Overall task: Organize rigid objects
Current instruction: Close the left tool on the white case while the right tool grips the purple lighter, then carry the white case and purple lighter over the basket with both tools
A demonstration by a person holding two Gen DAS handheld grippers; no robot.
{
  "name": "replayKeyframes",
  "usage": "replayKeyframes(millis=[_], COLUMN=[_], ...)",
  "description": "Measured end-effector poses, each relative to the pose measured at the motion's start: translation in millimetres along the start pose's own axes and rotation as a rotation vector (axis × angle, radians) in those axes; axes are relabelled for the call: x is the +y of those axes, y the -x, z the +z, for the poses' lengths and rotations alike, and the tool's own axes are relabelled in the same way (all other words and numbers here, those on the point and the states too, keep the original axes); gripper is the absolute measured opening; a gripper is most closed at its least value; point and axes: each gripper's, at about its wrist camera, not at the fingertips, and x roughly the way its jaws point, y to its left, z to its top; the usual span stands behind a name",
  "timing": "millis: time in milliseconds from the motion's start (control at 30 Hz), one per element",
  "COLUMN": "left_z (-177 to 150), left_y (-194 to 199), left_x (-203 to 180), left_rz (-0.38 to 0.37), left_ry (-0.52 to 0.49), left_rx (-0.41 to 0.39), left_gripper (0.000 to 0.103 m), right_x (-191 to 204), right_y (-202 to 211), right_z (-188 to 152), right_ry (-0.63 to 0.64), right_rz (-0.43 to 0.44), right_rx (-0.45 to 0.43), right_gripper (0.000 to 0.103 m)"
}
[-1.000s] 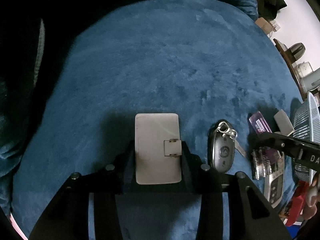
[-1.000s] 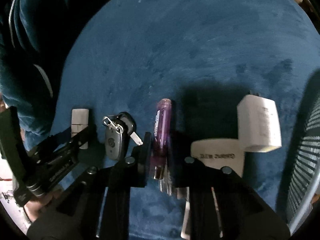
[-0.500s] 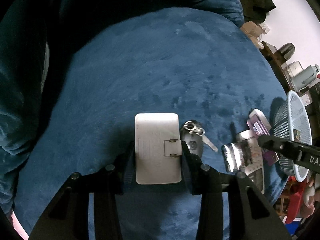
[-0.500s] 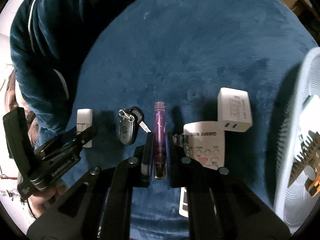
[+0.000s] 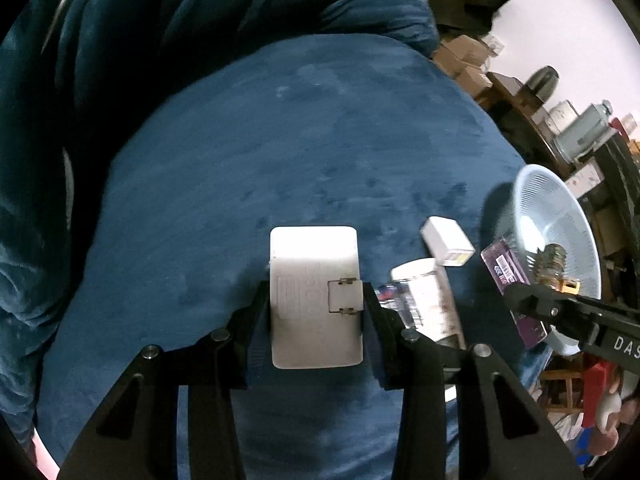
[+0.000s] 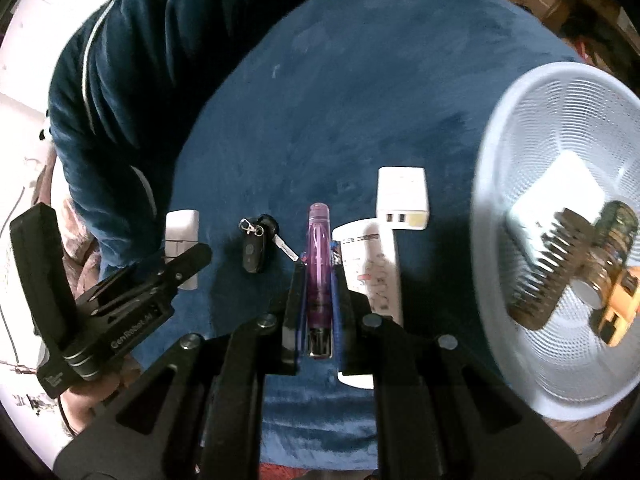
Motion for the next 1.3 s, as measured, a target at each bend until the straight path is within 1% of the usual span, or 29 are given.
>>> replayKeyframes(millis=[100,467,767,967,1300], left_z=[1,1,0,0,-1], left_y=[4,10,9,4,-2], left_x=[-17,-75,-122,-148,-177], left_rz=[-0.008,-0.037,-0.072,-0.091,-0.109], left_ry=[-0.022,-0.098,-0.154,-0.186,-0.223], left_rx=[-0.004,-0.002,0.005,0.017,0.029], left_gripper=[0.043,0.043,0.043,0.043,0.043], right_x=[-8,-40,-68,-84,-109], right_y=[11,46,68,76,86], right_z=[-4,-26,-32,-34,-37], right_ry=[-0.019,-0.070,-0.124,-0.140,-0.187], right_rz=[0.010,-0.011,-0.024,-0.037,-0.040], right_rx=[-0.015,-0.078,-0.120,-0.134,-0.152], right_gripper=[0.011,0.011,0.011,0.011,0.011])
